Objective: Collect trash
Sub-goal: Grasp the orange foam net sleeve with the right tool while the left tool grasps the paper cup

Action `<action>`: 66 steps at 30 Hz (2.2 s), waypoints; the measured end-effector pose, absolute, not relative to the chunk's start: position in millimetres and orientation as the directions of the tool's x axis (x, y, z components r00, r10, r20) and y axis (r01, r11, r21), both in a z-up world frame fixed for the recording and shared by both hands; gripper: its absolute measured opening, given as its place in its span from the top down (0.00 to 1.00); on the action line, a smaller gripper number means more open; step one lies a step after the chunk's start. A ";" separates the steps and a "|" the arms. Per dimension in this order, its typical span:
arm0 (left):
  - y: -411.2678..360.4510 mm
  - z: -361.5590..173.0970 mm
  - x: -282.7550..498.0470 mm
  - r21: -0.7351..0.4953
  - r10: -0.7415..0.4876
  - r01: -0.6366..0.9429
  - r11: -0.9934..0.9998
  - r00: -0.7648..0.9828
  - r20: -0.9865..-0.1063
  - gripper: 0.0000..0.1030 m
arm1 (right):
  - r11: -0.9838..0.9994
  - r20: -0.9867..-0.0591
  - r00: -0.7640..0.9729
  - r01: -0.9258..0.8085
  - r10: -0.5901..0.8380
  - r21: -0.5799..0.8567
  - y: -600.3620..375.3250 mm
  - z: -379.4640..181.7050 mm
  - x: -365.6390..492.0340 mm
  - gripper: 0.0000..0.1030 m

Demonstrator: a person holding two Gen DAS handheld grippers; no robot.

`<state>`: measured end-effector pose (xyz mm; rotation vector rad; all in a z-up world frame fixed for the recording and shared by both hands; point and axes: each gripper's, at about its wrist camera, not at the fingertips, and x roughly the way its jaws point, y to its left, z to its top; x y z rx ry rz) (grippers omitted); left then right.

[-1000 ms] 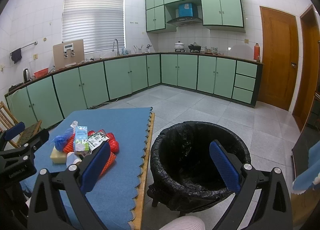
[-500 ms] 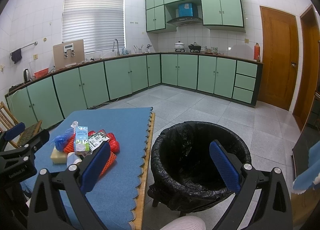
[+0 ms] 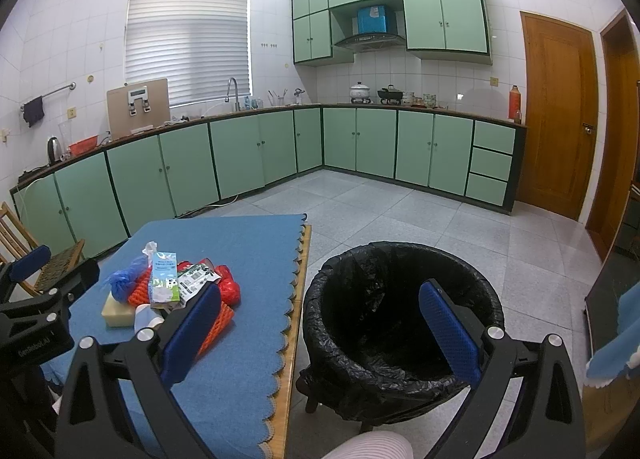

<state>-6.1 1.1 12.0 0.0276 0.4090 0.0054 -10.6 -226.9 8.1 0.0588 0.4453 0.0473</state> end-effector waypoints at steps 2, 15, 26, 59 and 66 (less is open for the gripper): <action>1.9 12.3 -6.2 0.027 0.011 0.000 1.000 0.917 -0.398 0.05 | 0.997 -0.429 0.902 -0.033 0.058 0.068 -226.8 7.9 -10.6 0.06; 63.6 -16.9 26.2 0.080 0.175 -0.156 0.984 0.892 -0.417 0.05 | 0.995 -0.471 0.877 -0.070 0.095 0.069 -188.5 -13.0 18.4 0.06; 118.0 -75.1 54.5 0.130 0.248 -0.211 0.969 0.819 -0.518 0.05 | 0.988 -0.578 0.801 -0.129 0.155 0.085 -121.4 -72.8 68.7 0.06; 113.8 -136.3 87.0 0.106 0.151 -0.108 0.988 0.745 -0.650 0.20 | 0.938 -0.750 0.579 -0.304 0.320 0.165 -66.4 -160.8 125.4 0.90; 96.2 -144.8 88.6 0.077 0.099 -0.064 0.995 0.725 -0.682 0.22 | 0.950 -0.712 0.641 -0.284 0.286 0.126 -85.8 -136.1 112.8 0.91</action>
